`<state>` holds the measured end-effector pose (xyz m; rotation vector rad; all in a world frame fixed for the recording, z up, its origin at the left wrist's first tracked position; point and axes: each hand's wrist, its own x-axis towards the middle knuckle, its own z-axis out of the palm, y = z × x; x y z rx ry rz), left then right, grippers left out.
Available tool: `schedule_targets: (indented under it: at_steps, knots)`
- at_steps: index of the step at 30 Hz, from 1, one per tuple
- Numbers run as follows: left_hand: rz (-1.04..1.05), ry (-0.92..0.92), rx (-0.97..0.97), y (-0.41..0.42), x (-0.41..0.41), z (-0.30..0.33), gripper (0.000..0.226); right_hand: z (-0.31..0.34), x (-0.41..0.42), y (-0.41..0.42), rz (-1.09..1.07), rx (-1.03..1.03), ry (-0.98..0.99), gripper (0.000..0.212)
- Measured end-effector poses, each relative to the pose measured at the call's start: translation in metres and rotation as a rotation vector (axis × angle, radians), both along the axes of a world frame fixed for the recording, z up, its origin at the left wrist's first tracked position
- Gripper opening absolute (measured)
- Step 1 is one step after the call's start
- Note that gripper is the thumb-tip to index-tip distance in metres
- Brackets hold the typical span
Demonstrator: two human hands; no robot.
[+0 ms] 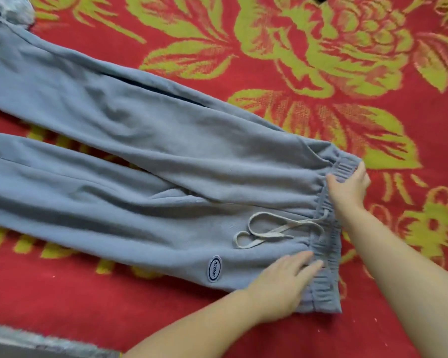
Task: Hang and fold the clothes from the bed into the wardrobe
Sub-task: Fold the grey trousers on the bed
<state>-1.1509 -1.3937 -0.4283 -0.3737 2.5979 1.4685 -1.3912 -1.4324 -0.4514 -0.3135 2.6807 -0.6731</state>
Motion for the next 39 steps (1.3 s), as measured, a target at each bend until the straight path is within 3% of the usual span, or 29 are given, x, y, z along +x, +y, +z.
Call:
schedule_targets:
  at_steps: [4,8,11,15,18,20,24,28,31,33,35,37,39]
  knots:
    - [0.099,-0.137,-0.299,-0.085,0.105,-0.001,0.061,0.023,0.086,-0.004,0.516,0.104,0.144,0.067]
    - [0.220,-0.341,-0.519,-0.162,0.201,0.008,0.062,0.036,0.181,-0.024,1.043,-0.035,0.002,0.048]
    - [0.330,-0.417,-0.603,-0.210,0.236,0.007,0.068,0.038,0.229,-0.049,1.218,-0.102,-0.096,0.037]
    - [0.407,-0.446,-0.700,-0.272,0.258,-0.011,0.061,0.026,0.279,-0.094,1.241,-0.057,0.000,0.035]
    - [0.326,-0.565,-0.766,-0.322,0.291,-0.028,0.055,0.009,0.315,-0.134,1.238,0.289,0.074,0.041]
    - [0.225,-0.630,-0.828,-0.349,0.314,-0.030,0.048,0.006,0.326,-0.148,1.216,0.459,0.122,0.030]
    - [0.182,-0.675,-0.921,-0.414,0.363,-0.029,0.028,0.010,0.337,-0.166,1.094,0.481,0.084,0.020]
    - [0.190,-0.516,-0.847,-0.459,0.378,-0.029,0.020,0.025,0.334,-0.167,0.954,0.380,0.104,0.024]
    - [0.333,-0.289,-0.607,-0.466,0.383,-0.013,0.013,0.036,0.336,-0.165,0.880,0.375,0.138,0.026]
    - [0.372,-0.189,-0.553,-0.464,0.396,0.006,0.021,0.044,0.336,-0.161,0.915,0.425,0.058,0.025]
    - [0.148,-0.264,-0.563,-0.466,0.415,0.031,0.037,0.056,0.338,-0.166,1.059,0.624,-0.133,0.022]
    - [-0.202,-0.544,-0.415,-0.468,0.431,0.058,0.047,0.072,0.343,-0.175,1.134,0.833,-0.437,0.014]
    - [-0.401,-0.821,-0.254,-0.475,0.435,0.079,0.050,0.090,0.341,-0.190,1.117,0.956,-0.754,0.019]
